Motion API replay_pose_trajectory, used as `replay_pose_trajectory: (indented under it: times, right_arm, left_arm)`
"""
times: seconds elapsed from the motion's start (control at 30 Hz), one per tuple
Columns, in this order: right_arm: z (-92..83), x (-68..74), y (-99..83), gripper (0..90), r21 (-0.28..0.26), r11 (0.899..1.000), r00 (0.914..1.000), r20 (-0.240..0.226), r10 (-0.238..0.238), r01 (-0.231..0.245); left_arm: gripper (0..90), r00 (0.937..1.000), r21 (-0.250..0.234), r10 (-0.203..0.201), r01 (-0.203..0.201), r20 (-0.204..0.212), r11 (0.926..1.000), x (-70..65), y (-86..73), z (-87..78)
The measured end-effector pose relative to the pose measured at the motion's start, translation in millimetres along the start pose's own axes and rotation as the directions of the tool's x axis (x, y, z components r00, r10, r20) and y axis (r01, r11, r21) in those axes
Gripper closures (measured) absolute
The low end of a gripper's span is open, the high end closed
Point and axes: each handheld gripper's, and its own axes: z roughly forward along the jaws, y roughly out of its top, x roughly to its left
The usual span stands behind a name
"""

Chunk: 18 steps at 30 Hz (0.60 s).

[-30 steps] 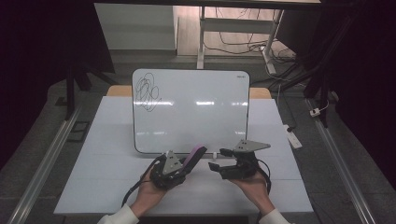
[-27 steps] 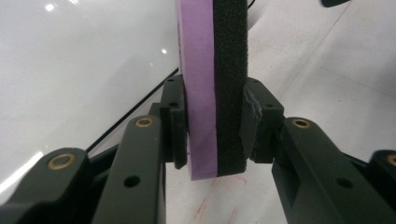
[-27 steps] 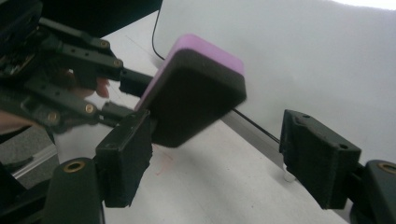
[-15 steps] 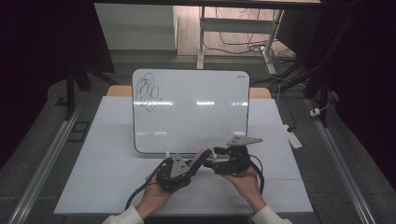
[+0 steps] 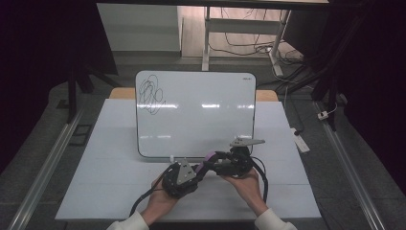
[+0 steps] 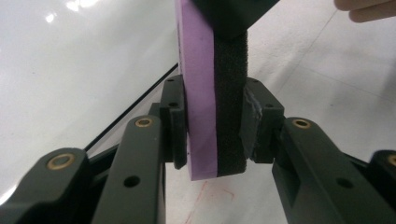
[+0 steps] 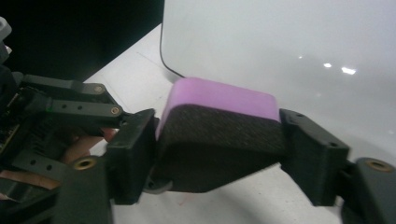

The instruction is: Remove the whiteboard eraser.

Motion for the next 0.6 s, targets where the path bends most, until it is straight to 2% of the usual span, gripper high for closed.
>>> replay_pose_trajectory:
  times: [0.13, 0.2, 0.23, 0.27, 0.3, 0.33, 0.4, 0.5, 0.6]
  right_arm:
    - [-3.2, -1.0, 1.0, 36.1, -0.014, 1.000, 0.9995, -0.029, 0.008, -0.008]
    - [-4.3, -1.0, 1.8, 36.5, -0.008, 1.000, 0.9991, -0.042, -0.012, 0.011]
    - [-4.9, -0.7, 2.2, 36.7, -0.003, 1.000, 0.9986, -0.046, -0.027, 0.027]
    - [-4.9, -0.7, 2.2, 36.7, -0.003, 1.000, 0.9986, -0.046, -0.027, 0.027]
    - [-6.9, -0.2, 3.0, 36.8, 0.002, 0.998, 0.9970, -0.042, -0.065, 0.065]
    - [-8.1, -0.4, 3.4, 36.8, 0.000, 0.997, 0.9956, -0.051, -0.078, 0.078]
    - [-10.7, -0.9, 4.1, 36.9, -0.004, 0.995, 0.9926, -0.062, -0.105, 0.104]
    - [-14.1, -1.1, 4.9, 36.9, -0.010, 0.989, 0.9855, -0.084, -0.147, 0.147]
    - [-15.4, -0.6, 4.9, 36.9, -0.005, 0.981, 0.9745, -0.111, -0.195, 0.196]
  left_arm:
    - [63.0, 0.9998, -0.012, -0.010, 0.010, 0.017, 0.9999, 2.3, 0.4, -1.8]
    - [58.9, 0.9977, -0.003, -0.027, 0.027, 0.063, 0.9996, 5.5, 1.0, -2.1]
    - [54.2, 0.9977, -0.003, -0.027, 0.027, 0.063, 0.9996, 5.5, 1.0, -2.1]
    - [54.2, 0.9961, -0.005, -0.035, 0.035, 0.081, 0.9994, 8.0, 1.2, -3.1]
    - [45.0, 0.9891, -0.006, -0.062, 0.063, 0.133, 0.9980, 15.4, 1.8, -6.0]
    - [40.6, 0.9891, -0.006, -0.062, 0.063, 0.133, 0.9980, 15.4, 1.8, -6.0]
    - [32.9, 0.9802, -0.012, -0.082, 0.085, 0.181, 0.9963, 24.0, 1.7, -9.6]
    - [28.0, 0.9621, -0.017, -0.103, 0.111, 0.252, 0.9937, 37.1, 1.1, -14.3]
    - [26.4, 0.9457, -0.027, -0.103, 0.117, 0.308, 0.9928, 46.3, -0.2, -17.6]
